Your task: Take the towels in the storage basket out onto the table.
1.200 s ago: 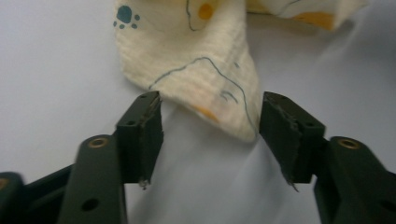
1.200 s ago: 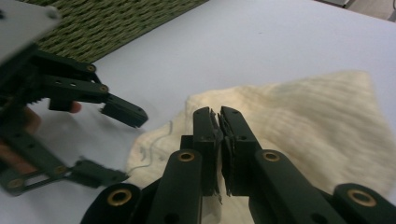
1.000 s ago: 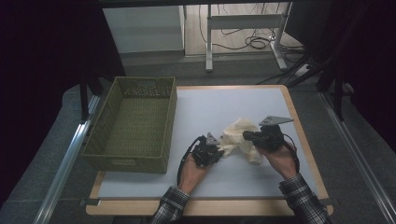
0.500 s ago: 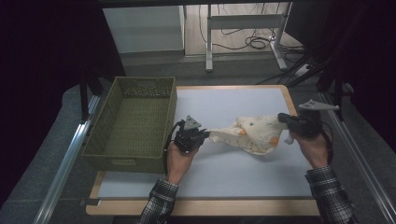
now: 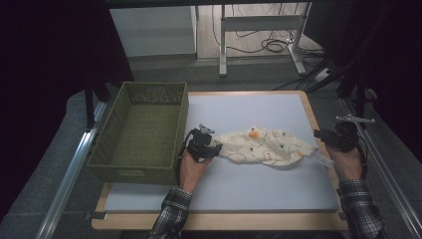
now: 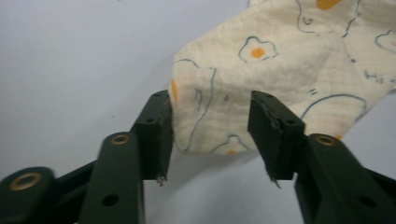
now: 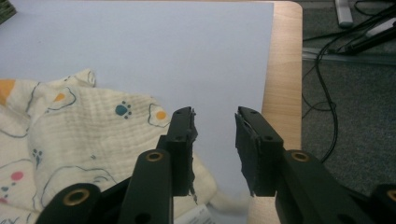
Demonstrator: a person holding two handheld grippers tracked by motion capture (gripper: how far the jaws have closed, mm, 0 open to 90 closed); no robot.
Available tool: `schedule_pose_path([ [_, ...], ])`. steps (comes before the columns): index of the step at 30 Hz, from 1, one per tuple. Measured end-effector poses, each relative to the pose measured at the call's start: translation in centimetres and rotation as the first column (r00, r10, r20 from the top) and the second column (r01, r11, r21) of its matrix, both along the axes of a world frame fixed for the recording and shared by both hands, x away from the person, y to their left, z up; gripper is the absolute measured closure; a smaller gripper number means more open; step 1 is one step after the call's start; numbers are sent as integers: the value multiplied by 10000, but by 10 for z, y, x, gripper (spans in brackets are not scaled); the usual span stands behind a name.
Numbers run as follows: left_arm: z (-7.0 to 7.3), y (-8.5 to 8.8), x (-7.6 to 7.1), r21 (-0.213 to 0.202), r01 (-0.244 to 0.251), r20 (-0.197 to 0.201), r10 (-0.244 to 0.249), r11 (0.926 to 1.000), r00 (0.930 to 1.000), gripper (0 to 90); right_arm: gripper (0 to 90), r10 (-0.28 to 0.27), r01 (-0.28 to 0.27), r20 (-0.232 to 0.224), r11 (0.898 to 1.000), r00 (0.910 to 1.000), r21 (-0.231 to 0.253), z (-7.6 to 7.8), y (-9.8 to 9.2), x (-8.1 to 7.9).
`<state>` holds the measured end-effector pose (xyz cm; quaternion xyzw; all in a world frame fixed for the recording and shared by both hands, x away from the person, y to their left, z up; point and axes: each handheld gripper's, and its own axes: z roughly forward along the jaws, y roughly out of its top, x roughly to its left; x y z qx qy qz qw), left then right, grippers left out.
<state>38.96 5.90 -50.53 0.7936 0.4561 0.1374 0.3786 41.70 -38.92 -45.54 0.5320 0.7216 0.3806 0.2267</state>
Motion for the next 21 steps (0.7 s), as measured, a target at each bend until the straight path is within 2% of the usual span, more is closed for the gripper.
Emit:
schedule_pose_path([
  [3, 2, -2, -2, 154, 54, 114, -56, 9999, 9999, 445, 657, 506, -506, 43, 9987, 9987, 20, 4, 7, -9],
  [6, 5, -3, -3, 152, 94, 332, -99, 9998, 9994, 412, 658, 1237, -1237, 28, 9923, 9923, 68, 5, 22, -21],
  [7, 5, -3, -3, 152, 94, 332, -99, 9998, 9994, 407, 658, 1237, -1237, 28, 9923, 9923, 68, 5, 22, -21],
  [8, 6, -1, -3, 138, -24, 459, 17, 9999, 9989, 398, 661, 1764, -1764, 10, 9843, 9843, 78, 3, 36, -30],
  [9, 6, -1, -3, 138, -24, 459, 17, 9999, 9989, 390, 663, 1958, -1958, -36, 9806, 9806, 85, 2, 41, -33],
  [10, 7, 0, -3, 100, -102, 546, 96, 9999, 9985, 390, 663, 1958, -1958, -36, 9806, 9806, 85, 2, 41, -33],
  [11, 7, 3, -3, 86, -253, 607, 247, 9996, 9978, 364, 663, 2500, -2500, -74, 9682, 9682, 48, -3, 57, -42],
  [12, 7, 3, -3, 71, -292, 603, 288, 9995, 9978, 358, 665, 2729, -2729, -89, 9620, 9620, 24, -5, 65, -46],
  [13, 7, 3, -3, 71, -292, 603, 288, 9995, 9978, 358, 665, 2729, -2729, -89, 9620, 9620, 24, -5, 65, -46],
  [14, 5, 4, -3, -25, -273, 489, 274, 9996, 9984, 360, 678, 3179, -3179, -208, 9481, 9479, 28, -9, 79, -52],
  [17, -1, 0, -2, 157, -30, 399, 24, 9999, 9992, 381, 701, 3772, -3776, -375, 9260, 9254, -25, -20, 99, -57],
  [18, -2, -1, -2, 206, 27, 369, -35, 9998, 9993, 390, 713, 4013, -4022, -479, 9155, 9147, -94, -26, 108, -58],
  [21, -10, -4, -1, 385, 61, 247, -70, 9992, 9997, 428, 737, 4430, -4486, -884, 8919, 8921, -571, -41, 125, -60],
])
